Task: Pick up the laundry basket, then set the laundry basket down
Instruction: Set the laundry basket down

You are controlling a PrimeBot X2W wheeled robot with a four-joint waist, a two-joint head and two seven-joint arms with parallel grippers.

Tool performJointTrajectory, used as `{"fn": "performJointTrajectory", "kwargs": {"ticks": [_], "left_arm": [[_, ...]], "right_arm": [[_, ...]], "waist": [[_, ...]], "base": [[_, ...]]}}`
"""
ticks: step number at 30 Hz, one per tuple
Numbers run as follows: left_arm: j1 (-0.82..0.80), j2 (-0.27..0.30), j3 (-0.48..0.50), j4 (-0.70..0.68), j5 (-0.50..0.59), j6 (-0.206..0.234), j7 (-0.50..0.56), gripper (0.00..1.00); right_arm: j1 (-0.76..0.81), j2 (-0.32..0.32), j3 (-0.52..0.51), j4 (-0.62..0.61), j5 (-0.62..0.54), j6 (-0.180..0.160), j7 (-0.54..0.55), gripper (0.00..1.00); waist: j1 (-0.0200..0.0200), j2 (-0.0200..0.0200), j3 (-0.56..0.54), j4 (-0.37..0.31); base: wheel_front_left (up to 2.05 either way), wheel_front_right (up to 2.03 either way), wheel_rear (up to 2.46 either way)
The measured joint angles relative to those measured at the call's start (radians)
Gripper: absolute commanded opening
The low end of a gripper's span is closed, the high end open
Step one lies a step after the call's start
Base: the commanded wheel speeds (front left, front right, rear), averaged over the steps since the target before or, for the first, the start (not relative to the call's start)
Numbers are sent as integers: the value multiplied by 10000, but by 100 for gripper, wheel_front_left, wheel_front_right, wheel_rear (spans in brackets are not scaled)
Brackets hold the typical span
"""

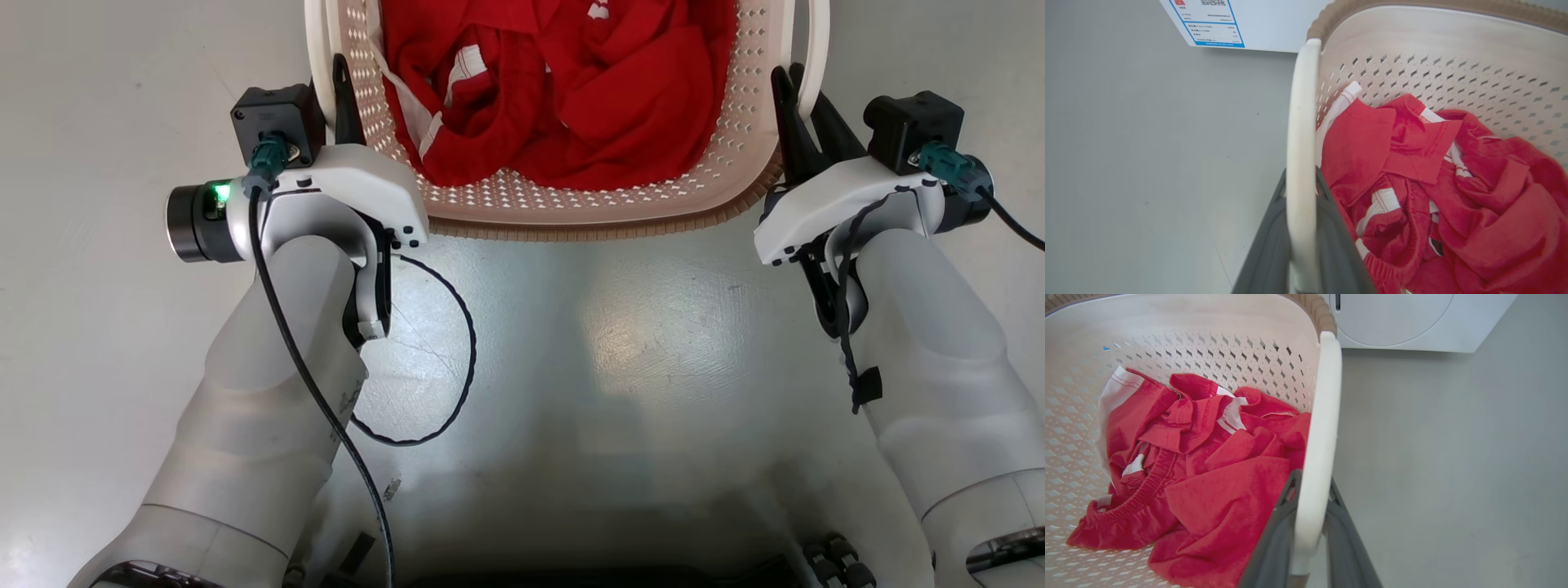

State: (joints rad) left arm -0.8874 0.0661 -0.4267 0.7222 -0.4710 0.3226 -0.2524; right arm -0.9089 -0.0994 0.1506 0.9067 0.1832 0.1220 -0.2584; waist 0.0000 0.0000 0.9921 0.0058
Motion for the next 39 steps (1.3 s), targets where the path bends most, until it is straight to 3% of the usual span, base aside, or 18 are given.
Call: {"fn": "performJointTrajectory", "kwargs": {"ticks": [15,39], "left_arm": [[-40,19,94,-140,0,27,-75,0],[-160,-17,159,203,42,-75,-71,0]], "right_arm": [[-204,13,-127,-186,-69,2,-295,0],[-201,-38,474,102,834,-77,-307,0]], "waist": [[0,0,297,-22],[0,0,173,-100]], "base": [[0,0,0],[0,0,0]]}}
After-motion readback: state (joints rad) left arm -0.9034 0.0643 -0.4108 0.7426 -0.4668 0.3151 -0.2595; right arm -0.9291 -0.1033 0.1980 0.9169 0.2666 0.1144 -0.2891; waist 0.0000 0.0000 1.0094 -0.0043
